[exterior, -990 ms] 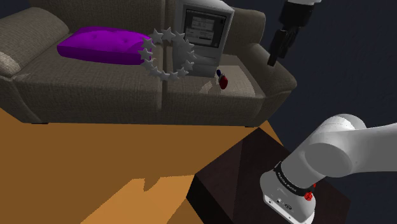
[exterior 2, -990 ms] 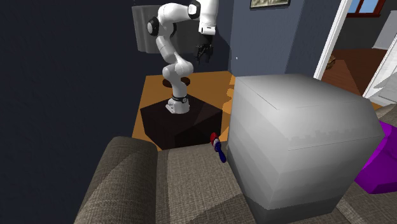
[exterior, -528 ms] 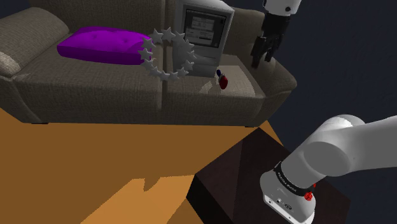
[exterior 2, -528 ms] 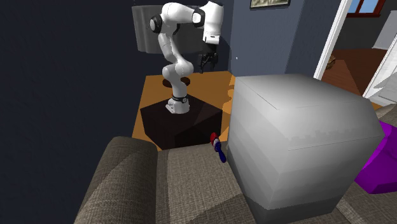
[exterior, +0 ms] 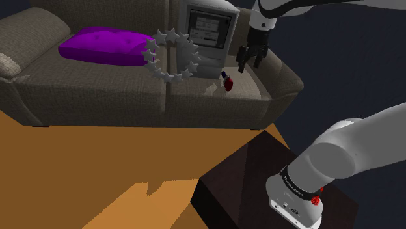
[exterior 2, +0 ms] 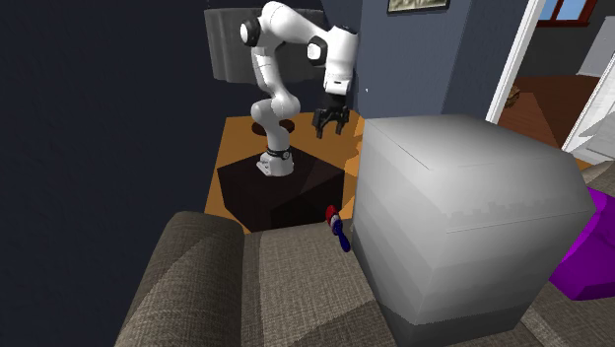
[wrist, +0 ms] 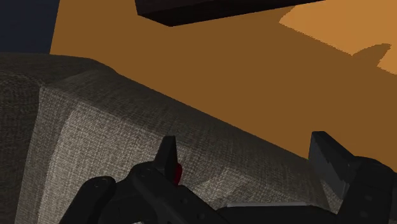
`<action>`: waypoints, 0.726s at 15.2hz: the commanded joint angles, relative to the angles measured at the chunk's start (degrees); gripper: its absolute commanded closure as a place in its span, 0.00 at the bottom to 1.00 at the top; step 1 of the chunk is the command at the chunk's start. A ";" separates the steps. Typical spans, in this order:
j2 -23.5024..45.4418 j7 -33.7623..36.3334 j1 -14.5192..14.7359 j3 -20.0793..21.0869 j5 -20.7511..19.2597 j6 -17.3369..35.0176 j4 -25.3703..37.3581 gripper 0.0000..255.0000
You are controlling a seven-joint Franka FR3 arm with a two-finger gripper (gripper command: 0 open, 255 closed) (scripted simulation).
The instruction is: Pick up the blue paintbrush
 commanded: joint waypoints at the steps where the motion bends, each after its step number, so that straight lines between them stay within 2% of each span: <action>1: 3.91 1.38 -0.71 -0.39 -0.18 2.65 1.49 0.00; 11: 24.09 7.29 -3.71 -2.91 -0.18 13.24 12.05 0.00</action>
